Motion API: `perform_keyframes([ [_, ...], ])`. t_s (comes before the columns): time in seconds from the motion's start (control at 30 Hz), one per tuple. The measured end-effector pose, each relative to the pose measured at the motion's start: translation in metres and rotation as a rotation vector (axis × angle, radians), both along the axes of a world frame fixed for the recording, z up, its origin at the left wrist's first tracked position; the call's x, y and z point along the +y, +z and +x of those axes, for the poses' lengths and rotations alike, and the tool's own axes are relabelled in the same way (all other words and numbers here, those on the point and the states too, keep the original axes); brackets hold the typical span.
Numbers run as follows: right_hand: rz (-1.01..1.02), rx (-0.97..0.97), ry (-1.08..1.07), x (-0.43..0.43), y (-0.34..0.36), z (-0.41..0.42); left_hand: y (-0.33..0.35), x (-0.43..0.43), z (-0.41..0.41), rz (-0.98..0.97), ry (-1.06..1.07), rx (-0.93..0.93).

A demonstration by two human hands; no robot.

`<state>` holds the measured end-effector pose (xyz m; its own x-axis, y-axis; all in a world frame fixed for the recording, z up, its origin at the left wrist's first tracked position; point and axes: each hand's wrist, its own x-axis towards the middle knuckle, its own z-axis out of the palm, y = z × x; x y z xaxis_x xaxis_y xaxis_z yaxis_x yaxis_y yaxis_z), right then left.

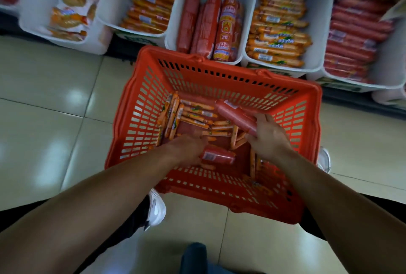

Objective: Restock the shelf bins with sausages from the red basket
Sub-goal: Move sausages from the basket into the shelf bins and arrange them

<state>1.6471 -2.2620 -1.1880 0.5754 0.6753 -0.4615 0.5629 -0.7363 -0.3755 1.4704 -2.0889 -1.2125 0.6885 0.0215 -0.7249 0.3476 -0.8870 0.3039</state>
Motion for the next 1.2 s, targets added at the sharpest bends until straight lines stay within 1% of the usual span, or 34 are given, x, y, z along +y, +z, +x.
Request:
perform_keyframes([
  [0.1,0.074,-0.038,0.001,0.008,0.038,-0.005,0.050,0.023,-0.012,-0.006,0.189,-0.028],
  [0.2,0.248,-0.033,-0.021,0.017,0.078,-0.008,0.102,0.045,-0.021,0.018,0.399,-0.069],
  [0.33,0.429,-0.071,-0.094,0.045,0.116,-0.003,0.149,0.070,-0.031,-0.035,0.674,-0.296],
  [0.47,0.459,-0.018,-0.241,0.103,0.120,0.018,0.153,0.092,-0.020,-0.091,0.950,-0.478],
  [0.53,0.449,-0.002,-0.355,0.134,0.113,0.032,0.144,0.104,-0.003,-0.126,1.079,-0.530],
  [0.6,0.422,0.002,-0.444,0.159,0.104,0.046,0.134,0.119,0.024,-0.136,1.157,-0.583],
  [0.67,0.322,-0.014,-0.434,0.174,0.092,0.060,0.127,0.132,0.058,-0.089,1.168,-0.626],
  [0.73,0.182,-0.098,-0.310,0.177,0.080,0.068,0.121,0.142,0.097,0.008,1.147,-0.650],
  [0.77,0.155,-0.134,-0.250,0.175,0.074,0.070,0.117,0.146,0.117,0.049,1.129,-0.640],
  [0.83,0.175,-0.130,-0.220,0.170,0.064,0.073,0.106,0.150,0.150,0.152,1.050,-0.568],
  [0.9,0.196,-0.138,-0.224,0.164,0.058,0.076,0.095,0.151,0.167,0.265,0.905,-0.446],
  [0.97,0.216,-0.174,-0.232,0.158,0.056,0.077,0.088,0.150,0.169,0.328,0.807,-0.385],
  [1.0,0.231,-0.183,-0.239,0.154,0.056,0.075,0.086,0.150,0.164,0.324,0.807,-0.390],
  [1.1,0.300,-0.222,-0.209,0.137,0.061,0.056,0.098,0.137,0.135,0.258,0.859,-0.519],
  [1.2,0.361,-0.331,-0.108,0.108,0.072,0.021,0.119,0.109,0.082,0.229,0.817,-0.668],
])
